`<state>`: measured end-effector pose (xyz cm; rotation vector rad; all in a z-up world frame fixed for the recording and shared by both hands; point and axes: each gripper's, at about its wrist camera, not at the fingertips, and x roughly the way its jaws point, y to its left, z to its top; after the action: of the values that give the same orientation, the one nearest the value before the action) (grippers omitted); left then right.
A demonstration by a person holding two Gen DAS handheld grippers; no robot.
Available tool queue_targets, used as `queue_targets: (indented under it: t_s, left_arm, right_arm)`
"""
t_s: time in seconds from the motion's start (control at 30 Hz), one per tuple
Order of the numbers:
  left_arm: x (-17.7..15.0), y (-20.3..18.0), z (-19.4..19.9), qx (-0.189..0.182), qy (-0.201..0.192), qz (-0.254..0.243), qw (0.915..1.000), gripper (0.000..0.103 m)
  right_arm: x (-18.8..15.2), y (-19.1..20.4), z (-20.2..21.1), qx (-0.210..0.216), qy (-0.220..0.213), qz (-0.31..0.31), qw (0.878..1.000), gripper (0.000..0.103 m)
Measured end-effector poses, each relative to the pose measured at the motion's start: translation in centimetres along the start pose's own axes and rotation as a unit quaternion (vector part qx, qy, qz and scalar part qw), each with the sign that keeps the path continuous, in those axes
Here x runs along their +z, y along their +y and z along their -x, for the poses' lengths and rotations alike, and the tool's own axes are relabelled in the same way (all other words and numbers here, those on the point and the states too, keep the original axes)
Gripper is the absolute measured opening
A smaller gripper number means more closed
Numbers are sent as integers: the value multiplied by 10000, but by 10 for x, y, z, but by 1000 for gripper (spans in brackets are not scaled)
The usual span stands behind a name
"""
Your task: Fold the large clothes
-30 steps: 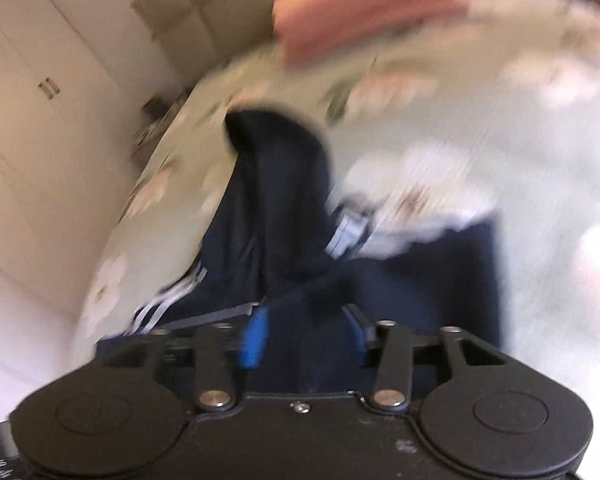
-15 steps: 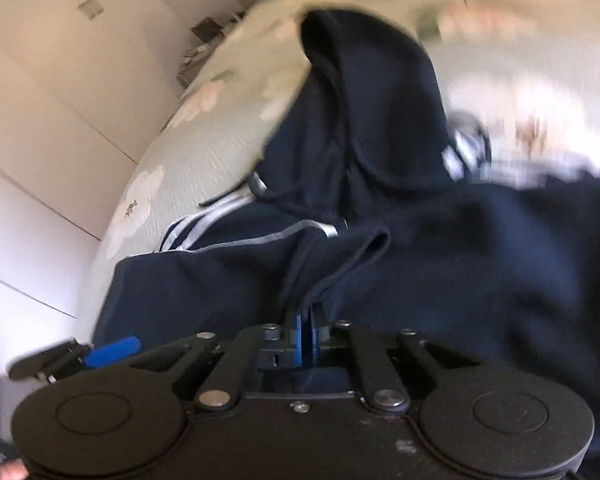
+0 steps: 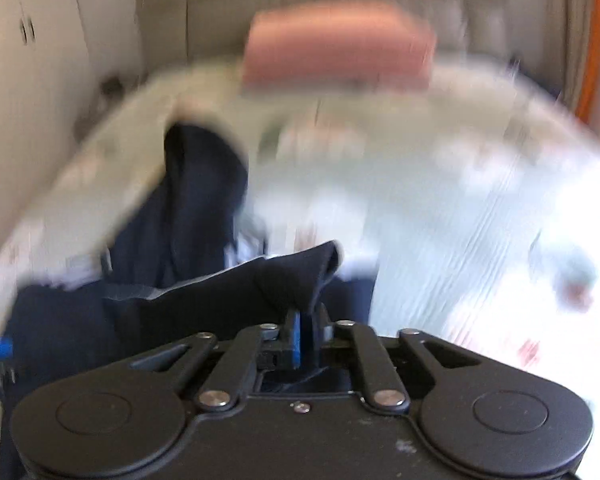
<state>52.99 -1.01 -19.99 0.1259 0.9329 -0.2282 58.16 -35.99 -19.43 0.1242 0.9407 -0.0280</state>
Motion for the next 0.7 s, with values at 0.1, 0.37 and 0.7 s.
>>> queue_targets:
  t_s: [0.1, 0.37, 0.7]
  left_arm:
    - [-5, 2, -18, 162, 205, -85, 9996, 58]
    - [1, 14, 2, -110, -40, 342, 9993, 58]
    - [-19, 29, -28, 452, 465, 15, 9979, 68]
  right_arm:
    - [-22, -8, -45, -596, 584, 85, 9965, 50]
    - [-10, 12, 22, -605, -700, -76, 9957, 63]
    - [-21, -5, -75, -72, 666, -351, 9971, 0]
